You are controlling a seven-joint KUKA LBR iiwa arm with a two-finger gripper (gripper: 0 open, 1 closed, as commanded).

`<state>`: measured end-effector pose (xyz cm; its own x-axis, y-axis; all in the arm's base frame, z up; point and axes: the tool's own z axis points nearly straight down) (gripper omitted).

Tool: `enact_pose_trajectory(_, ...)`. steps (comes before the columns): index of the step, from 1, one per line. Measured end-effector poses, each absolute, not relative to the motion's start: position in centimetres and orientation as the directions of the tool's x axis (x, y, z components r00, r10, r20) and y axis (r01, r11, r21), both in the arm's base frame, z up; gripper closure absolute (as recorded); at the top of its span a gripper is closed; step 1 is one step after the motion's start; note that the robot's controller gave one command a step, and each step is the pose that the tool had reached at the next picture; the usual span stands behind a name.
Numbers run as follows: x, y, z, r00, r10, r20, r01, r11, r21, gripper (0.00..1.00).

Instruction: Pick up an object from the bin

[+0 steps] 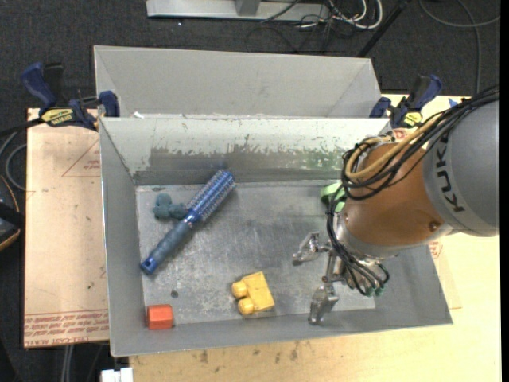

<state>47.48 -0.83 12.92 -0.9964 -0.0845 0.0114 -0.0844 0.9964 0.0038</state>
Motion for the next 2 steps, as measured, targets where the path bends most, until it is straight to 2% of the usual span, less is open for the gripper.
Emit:
enact_pose_trajectory(1,50.0,3.5,8.6,-0.973,-0.233,0.001,-0.233,0.973,0.003,0.0)
enact_pose_trajectory(2,51.9,11.3,7.8,-0.947,-0.323,-0.007,-0.322,0.947,-0.002,0.0)
